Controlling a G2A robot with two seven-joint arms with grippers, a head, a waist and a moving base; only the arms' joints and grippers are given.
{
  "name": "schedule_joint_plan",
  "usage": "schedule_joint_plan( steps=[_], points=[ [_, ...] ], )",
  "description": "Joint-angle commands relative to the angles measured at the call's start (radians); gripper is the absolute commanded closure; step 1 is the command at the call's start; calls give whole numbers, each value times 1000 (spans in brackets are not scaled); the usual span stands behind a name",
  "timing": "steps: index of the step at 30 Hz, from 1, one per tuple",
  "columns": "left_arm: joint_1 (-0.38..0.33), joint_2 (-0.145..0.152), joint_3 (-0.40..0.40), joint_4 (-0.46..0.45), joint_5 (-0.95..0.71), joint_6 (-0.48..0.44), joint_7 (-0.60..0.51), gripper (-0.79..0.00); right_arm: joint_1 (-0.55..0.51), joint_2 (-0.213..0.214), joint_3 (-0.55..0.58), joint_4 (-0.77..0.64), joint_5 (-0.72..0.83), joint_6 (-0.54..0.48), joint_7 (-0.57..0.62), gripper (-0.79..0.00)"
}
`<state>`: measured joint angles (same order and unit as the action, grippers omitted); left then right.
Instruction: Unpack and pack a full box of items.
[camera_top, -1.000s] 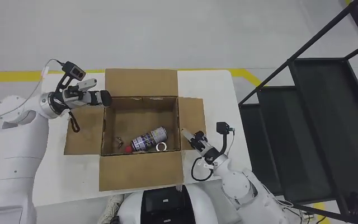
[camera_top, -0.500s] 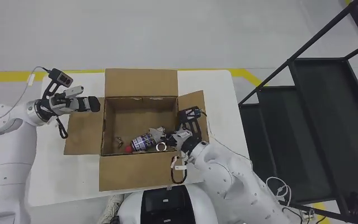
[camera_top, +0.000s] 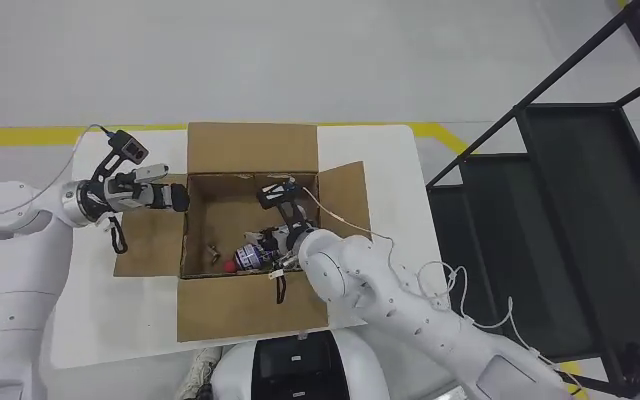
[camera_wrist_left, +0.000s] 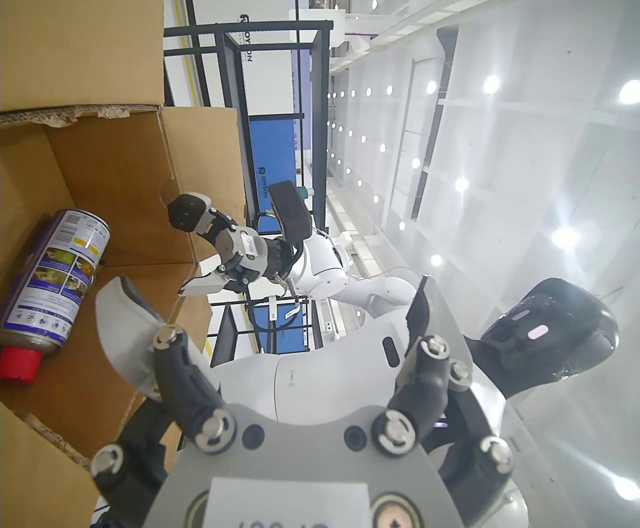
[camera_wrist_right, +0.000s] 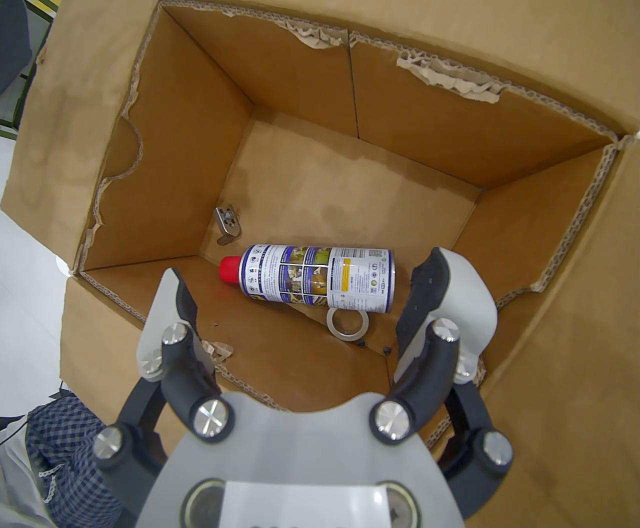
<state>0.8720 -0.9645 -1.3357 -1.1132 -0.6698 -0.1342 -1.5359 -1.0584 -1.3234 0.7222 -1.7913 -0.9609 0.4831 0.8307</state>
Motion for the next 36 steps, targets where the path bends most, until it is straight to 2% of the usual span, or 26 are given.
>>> schedule_joint_plan(
  steps=[1,32,33,36],
  points=[
    [0,0,0,0,0,0,0,-785,0,0,0,0,0,0,0,-785],
    [0,0,0,0,0,0,0,-785,0,0,0,0,0,0,0,-785],
    [0,0,0,0,0,0,0,-785,0,0,-3,3,-7,-10,1,-785],
    [0,0,0,0,0,0,0,-785,43,1,-16,26,-43,-122,75,-785]
  ],
)
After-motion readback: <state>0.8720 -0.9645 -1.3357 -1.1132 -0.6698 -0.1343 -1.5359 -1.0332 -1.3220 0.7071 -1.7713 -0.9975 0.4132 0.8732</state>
